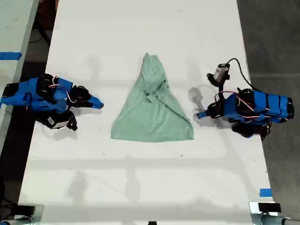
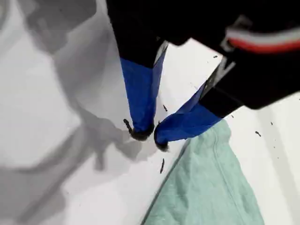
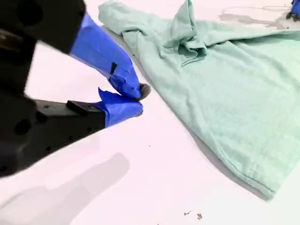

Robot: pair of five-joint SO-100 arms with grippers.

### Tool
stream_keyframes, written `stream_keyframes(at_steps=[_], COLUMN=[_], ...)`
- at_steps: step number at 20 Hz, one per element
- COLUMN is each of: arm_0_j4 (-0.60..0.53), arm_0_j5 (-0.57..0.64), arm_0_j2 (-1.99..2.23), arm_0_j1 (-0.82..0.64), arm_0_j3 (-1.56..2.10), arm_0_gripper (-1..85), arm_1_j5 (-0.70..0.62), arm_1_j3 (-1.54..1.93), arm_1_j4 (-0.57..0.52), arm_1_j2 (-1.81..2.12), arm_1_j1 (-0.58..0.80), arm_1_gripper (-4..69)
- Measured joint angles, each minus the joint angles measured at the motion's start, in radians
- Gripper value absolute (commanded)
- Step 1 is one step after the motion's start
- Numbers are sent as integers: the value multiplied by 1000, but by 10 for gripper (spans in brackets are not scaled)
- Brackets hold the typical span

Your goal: Fold t shirt

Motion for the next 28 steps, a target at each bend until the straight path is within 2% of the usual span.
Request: stream_keyframes(at_steps=[2, 4, 11, 12, 13, 14, 15, 17, 19, 23, 28], arm_0_j4=[0, 0, 0, 0, 0, 0, 0, 0, 0, 0, 0], arm_0_j5=[46, 89, 94, 94, 94, 94, 94, 94, 94, 94, 94], arm_0_j2=[0, 2, 2, 2, 2, 2, 2, 2, 2, 2, 2], arm_0_j1=[-31, -152, -183, -189, -189, -190, -190, -190, -190, -190, -190], arm_0_j3=[0, 0, 2, 2, 2, 2, 2, 2, 2, 2, 2], arm_0_gripper=[21, 23, 5, 3, 3, 2, 1, -1, -1, -1, -2], arm_1_j5=[0, 0, 61, 61, 61, 67, 89, 166, 273, 518, 629], arm_1_j3=[0, 0, -18, -52, -109, -199, -305, -568, -824, -1049, -948], arm_1_j4=[0, 0, 2, 18, 25, 25, 26, 44, 115, 207, 54], arm_1_j2=[0, 0, 0, -11, -48, -160, -316, -704, -1040, -1365, -1468], arm_1_j1=[0, 2, 11, 28, 43, 55, 54, -9, -72, -201, -247], arm_1_gripper=[17, 12, 2, 27, 143, 195, 211, 225, 226, 215, 212])
